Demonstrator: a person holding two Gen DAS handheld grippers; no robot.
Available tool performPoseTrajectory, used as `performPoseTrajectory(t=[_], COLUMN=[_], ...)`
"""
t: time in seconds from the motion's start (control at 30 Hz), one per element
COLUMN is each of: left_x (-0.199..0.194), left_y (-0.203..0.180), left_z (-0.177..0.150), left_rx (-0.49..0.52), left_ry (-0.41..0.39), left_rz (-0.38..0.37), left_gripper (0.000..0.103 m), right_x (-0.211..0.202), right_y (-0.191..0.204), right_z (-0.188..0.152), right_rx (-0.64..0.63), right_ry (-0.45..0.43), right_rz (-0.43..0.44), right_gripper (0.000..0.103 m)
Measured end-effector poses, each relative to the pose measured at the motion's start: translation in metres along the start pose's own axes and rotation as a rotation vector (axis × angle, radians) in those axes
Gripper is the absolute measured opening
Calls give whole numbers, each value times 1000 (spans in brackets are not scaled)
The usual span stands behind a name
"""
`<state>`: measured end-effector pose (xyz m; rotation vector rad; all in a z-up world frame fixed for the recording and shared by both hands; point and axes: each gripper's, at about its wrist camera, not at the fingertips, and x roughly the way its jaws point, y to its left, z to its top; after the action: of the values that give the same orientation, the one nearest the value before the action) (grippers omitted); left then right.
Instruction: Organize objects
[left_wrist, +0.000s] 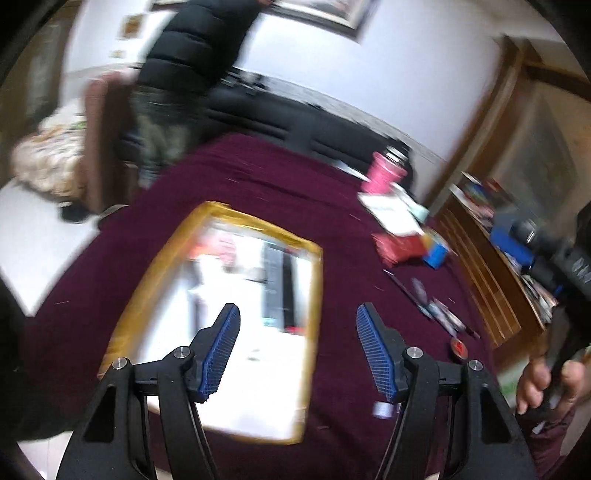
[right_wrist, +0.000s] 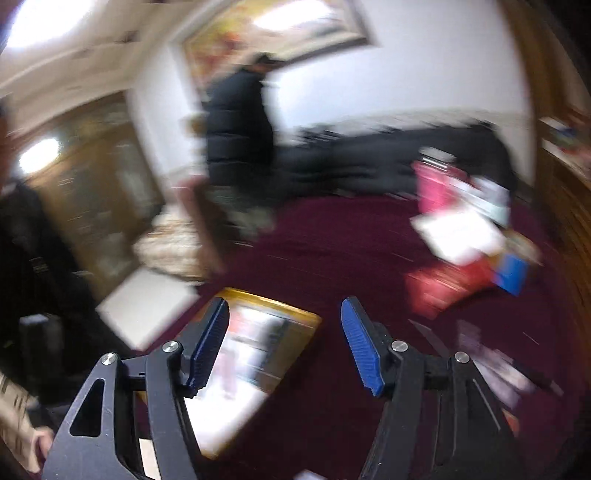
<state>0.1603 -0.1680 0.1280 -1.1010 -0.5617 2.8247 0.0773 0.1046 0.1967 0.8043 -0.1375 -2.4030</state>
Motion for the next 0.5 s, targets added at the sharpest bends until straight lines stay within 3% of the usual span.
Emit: performPoseTrajectory(t=[0.17, 0.27, 0.33, 0.5], left_x=[57, 83, 93, 99], left_y=[-59, -84, -92, -91], left_z=[0, -5, -9, -7], left_rx=[78, 93, 101, 94], left_ry=[130, 214, 250, 257], left_rz=[-132, -190, -197, -142], left_gripper=[60, 60, 60, 60], right_x=[-50, -60, -46, 41], right_y=[-111, -145, -160, -165], right_z=[-20, -24, -30, -45], right_rx=[160, 177, 191, 212], right_ry=[26, 54, 96, 273], right_rz=[-272, -351, -349, -161], right_gripper=[63, 63, 63, 63])
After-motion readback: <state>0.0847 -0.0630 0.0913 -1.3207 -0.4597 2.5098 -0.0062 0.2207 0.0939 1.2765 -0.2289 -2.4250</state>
